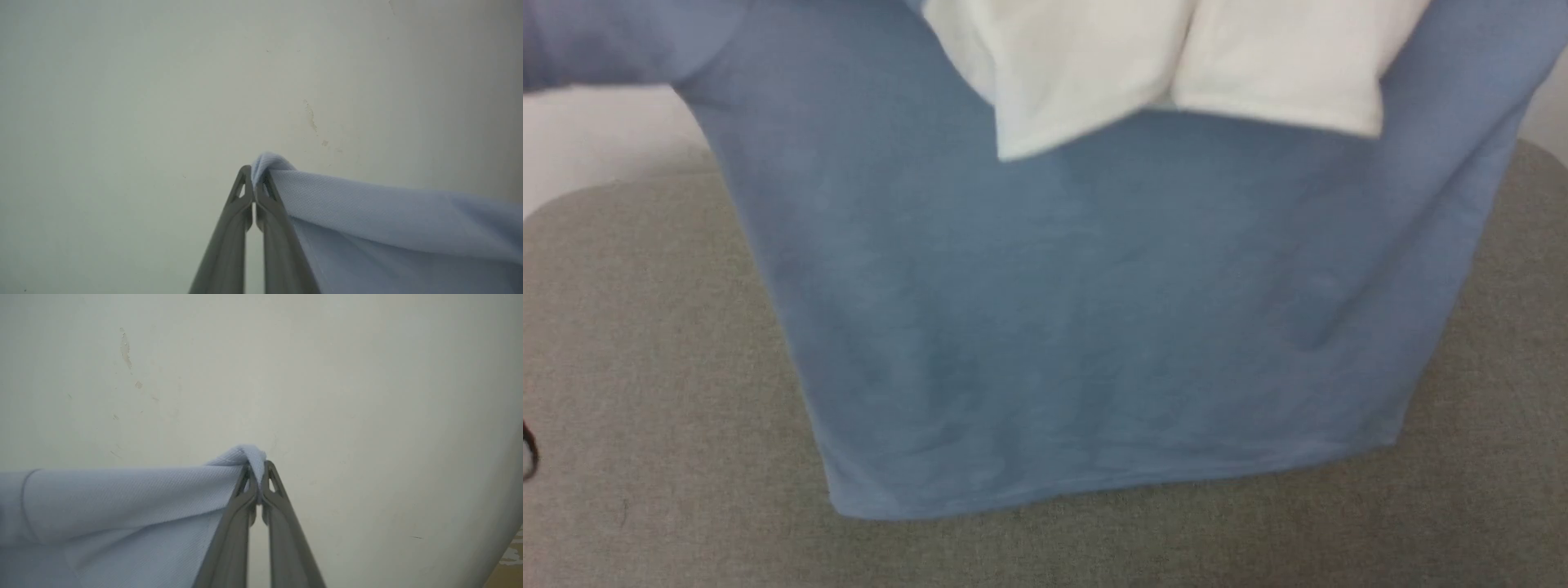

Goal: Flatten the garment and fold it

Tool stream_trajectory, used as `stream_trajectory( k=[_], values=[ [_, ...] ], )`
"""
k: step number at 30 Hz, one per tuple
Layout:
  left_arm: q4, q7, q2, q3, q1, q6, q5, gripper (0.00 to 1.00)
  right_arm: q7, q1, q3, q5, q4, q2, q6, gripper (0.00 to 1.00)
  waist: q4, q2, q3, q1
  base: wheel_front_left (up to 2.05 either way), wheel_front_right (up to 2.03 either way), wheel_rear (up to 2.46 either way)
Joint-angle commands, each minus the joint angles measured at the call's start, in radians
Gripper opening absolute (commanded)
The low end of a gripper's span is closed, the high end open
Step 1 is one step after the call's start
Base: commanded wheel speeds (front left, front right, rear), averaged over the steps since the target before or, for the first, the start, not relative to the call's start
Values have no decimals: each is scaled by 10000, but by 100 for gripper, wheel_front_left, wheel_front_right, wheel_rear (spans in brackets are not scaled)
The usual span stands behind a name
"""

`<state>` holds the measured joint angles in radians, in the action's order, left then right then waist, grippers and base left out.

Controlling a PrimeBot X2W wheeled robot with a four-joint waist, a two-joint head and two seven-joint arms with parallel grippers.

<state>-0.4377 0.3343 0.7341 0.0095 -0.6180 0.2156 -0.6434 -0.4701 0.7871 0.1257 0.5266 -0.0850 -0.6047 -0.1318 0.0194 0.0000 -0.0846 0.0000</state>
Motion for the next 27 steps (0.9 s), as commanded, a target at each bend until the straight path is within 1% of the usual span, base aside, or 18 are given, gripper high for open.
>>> stream_trajectory(
  k=[1,2,3,7,9,13,19,23,27],
  values=[
    [381,14,90,-38,-630,-171,-135,0,182,635,-282,-102,335,-102,11,0,154,0,-474,0,0,0,0],
    [580,38,144,-99,-916,-266,-142,0,253,948,-402,-120,499,-116,11,0,179,0,-626,0,0,0,0],
    [580,38,144,-99,-916,-266,-142,0,253,948,-402,-120,499,-116,11,0,179,0,-626,0,0,0,0],
    [1502,-30,320,-408,-2190,-652,18,0,585,2334,-867,-261,1213,-111,11,0,264,0,-1390,0,0,0,0],
    [2044,-212,318,-611,-2833,-824,204,0,825,3050,-1104,-393,1687,-38,11,0,293,0,-1790,0,0,0,0],
    [3262,-576,65,-1045,-4217,-1146,416,0,1307,4421,-1766,-851,2708,-84,11,0,311,0,-2682,0,0,0,0],
    [5387,-1280,-368,-1469,-6365,-1611,681,0,2304,6258,-2323,-1222,4445,269,11,0,315,0,-3736,0,0,0,0],
    [6546,-1925,-720,-1773,-7478,-1843,965,0,2853,7078,-2483,-1419,5463,551,11,0,271,0,-4217,0,0,0,0],
    [7498,-2551,-1075,-2003,-7990,-2014,1112,0,3315,7368,-2672,-1500,6261,851,11,0,217,0,-4491,0,0,0,0]
  ],
)
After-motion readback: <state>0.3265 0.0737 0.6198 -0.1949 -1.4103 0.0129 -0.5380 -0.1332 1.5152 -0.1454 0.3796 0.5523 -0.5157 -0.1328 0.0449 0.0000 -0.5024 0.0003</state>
